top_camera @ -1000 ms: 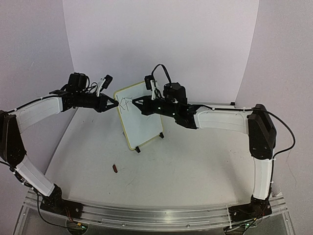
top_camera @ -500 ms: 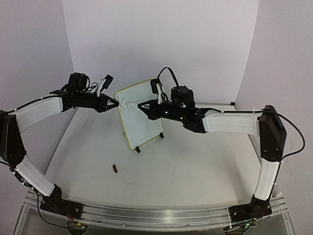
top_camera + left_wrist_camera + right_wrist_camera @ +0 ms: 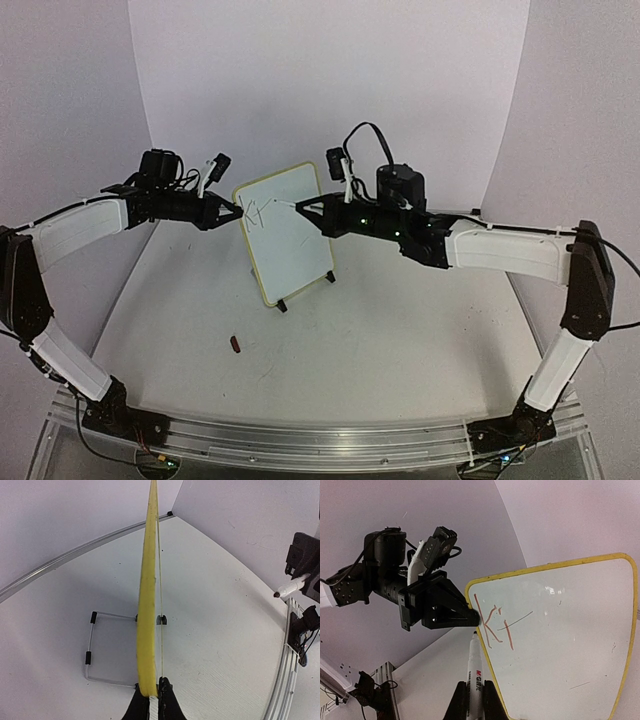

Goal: Write a sentence on the whiteboard
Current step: Write on the whiteboard with the whiteboard marker without the cap.

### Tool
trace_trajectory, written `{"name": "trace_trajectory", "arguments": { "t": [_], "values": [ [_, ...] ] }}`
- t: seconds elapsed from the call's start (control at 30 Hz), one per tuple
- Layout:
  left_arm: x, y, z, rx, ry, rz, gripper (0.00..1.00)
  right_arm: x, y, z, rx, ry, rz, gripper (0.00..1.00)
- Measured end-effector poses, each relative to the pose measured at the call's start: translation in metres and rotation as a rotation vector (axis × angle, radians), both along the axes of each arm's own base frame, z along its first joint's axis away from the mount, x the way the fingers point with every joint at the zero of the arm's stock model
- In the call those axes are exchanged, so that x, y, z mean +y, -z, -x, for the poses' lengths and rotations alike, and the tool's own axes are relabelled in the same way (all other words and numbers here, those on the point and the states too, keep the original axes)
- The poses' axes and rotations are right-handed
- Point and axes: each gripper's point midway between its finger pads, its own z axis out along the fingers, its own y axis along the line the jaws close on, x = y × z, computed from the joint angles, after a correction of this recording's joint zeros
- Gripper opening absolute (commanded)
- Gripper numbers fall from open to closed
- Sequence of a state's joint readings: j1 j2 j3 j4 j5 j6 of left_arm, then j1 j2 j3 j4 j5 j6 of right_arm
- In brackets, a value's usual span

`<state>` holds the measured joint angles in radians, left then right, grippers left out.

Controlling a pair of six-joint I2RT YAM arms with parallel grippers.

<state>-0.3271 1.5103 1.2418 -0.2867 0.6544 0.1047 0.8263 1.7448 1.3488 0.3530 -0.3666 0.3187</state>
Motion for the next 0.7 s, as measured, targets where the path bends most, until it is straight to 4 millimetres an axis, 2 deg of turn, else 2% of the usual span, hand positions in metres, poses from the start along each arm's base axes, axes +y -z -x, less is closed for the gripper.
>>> {"name": "trace_trajectory", "arguments": {
  "t": [0.2, 0.4, 0.7],
  "values": [
    [0.0, 0.0, 0.0, -0.001, 0.0, 0.0, 0.0, -0.002, 0.015, -0.007, 0.03, -0.016, 0.024, 0.0],
    [0.0, 0.0, 0.0, -0.001, 0.0, 0.0, 0.0, 0.007, 0.033, -0.017, 0.059, -0.017, 0.054, 0.0],
    [0.0, 0.0, 0.0, -0.001, 0.0, 0.0, 0.0, 0.017, 0.041, -0.027, 0.071, -0.014, 0.077, 0.0]
  ]
}}
